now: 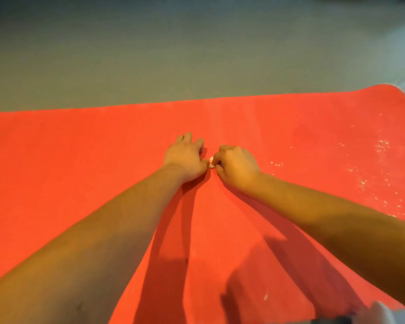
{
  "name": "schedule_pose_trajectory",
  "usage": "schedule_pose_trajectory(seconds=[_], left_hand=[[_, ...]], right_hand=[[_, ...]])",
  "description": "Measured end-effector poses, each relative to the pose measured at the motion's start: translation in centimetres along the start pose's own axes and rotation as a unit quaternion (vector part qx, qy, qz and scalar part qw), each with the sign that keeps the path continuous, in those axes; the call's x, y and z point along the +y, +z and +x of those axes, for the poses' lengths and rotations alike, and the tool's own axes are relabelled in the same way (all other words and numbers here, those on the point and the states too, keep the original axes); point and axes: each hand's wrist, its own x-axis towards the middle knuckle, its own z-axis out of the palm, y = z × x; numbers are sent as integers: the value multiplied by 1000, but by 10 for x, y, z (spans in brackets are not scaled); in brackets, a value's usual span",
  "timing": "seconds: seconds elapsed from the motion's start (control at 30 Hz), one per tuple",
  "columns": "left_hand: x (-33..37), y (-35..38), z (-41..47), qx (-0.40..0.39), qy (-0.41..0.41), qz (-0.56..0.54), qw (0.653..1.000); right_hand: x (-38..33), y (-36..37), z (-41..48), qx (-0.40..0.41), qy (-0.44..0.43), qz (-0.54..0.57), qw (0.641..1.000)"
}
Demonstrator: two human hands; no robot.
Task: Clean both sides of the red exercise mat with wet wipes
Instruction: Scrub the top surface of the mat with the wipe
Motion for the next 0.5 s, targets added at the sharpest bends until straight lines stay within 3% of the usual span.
schedule_pose_trajectory(seconds=[0.1, 0.17, 0.5], left_hand=[[-8, 35, -15, 123, 16, -44, 991], [-10, 47, -20, 164, 11, -53, 985], [-10, 55, -12, 158, -4, -46, 986]], right_hand=[[9, 3, 37, 22, 26, 0, 999], [19, 6, 69, 34, 47, -4, 998], [49, 2, 197, 42, 79, -55, 994]])
